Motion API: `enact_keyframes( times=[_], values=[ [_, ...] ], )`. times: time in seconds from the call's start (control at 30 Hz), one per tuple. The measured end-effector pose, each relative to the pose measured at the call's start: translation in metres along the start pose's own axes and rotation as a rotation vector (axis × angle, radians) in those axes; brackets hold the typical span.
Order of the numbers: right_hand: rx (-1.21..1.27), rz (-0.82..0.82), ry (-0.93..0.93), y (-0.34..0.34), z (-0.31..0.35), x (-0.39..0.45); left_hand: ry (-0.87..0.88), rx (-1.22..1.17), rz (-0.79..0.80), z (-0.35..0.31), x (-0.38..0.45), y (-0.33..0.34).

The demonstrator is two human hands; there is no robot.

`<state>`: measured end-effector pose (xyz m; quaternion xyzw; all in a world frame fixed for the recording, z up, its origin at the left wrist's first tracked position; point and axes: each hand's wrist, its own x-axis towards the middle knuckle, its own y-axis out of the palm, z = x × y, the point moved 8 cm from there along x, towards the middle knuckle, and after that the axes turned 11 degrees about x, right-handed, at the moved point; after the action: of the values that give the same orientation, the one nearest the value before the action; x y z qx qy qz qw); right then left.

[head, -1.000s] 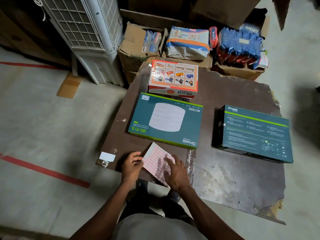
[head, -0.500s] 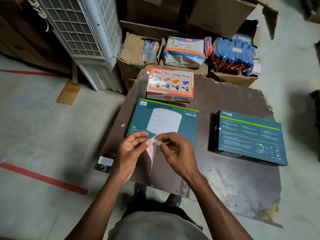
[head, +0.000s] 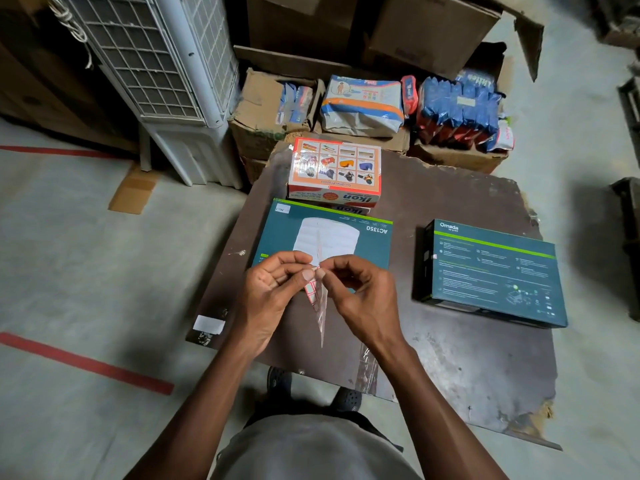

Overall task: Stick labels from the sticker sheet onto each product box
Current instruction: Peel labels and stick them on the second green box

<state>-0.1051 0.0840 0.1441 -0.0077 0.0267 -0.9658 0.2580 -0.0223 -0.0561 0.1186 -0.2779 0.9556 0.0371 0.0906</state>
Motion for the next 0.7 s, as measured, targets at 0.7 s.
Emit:
enact_keyframes(
  times=[0.7],
  values=[
    [-0.010,-0.007,-0.012,0.005,0.007,0.000,-0.008,-0.041,-0.031,-0.011,0.000,0.001]
  ],
)
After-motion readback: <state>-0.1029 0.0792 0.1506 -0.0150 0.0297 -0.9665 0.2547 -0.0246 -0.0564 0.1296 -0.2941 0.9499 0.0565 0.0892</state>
